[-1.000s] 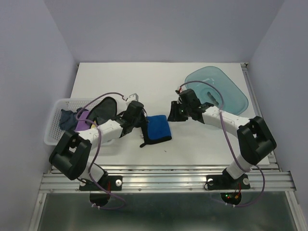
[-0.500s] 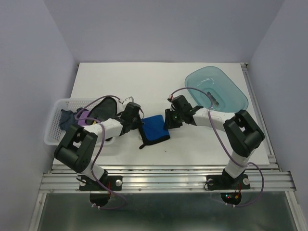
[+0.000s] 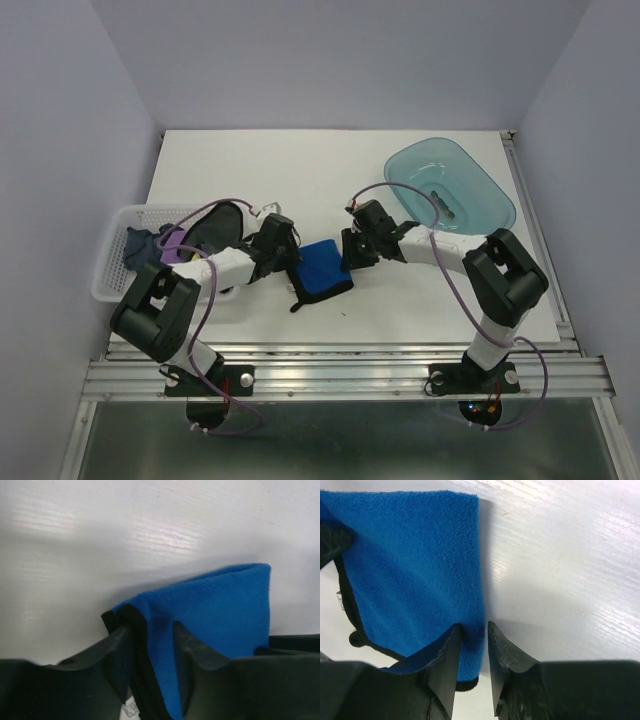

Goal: Fold and stack the towels
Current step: Fold the towel

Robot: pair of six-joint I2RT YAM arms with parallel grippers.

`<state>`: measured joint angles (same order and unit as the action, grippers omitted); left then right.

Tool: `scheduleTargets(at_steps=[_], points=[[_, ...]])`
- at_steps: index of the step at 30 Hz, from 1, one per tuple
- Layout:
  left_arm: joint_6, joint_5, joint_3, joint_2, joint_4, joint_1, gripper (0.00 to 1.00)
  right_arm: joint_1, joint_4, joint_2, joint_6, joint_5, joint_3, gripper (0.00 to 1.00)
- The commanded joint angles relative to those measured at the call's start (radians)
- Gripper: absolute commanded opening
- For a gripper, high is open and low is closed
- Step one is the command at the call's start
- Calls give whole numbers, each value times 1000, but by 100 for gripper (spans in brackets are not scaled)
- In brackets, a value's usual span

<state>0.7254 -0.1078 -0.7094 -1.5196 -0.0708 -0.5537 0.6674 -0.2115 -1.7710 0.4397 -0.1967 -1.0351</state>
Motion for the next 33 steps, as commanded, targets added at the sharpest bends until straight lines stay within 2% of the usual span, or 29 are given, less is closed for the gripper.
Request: scheduleTargets(at_steps=[1, 5, 10, 13, 22, 26, 31, 33], points=[[19, -55, -41, 133, 74, -58, 52, 32, -17, 88, -35, 36, -46, 34], [45, -98, -30, 193, 129, -89, 58, 47, -3, 146, -32, 36, -13, 34], [80, -101, 14, 226, 138, -95, 59, 75, 3, 154, -35, 29, 20, 35], [95, -101, 44, 225, 138, -98, 59, 95, 6, 137, -33, 31, 32, 29], [124, -89, 106, 167, 86, -103, 60, 103, 49, 87, 16, 28, 99, 29], [120, -73, 123, 133, 39, -103, 56, 104, 72, 68, 36, 19, 132, 29], [88, -79, 102, 92, 25, -103, 36, 115, 52, 79, 16, 23, 109, 30], [66, -92, 90, 84, 16, -103, 33, 115, 35, 100, -4, 39, 89, 32]])
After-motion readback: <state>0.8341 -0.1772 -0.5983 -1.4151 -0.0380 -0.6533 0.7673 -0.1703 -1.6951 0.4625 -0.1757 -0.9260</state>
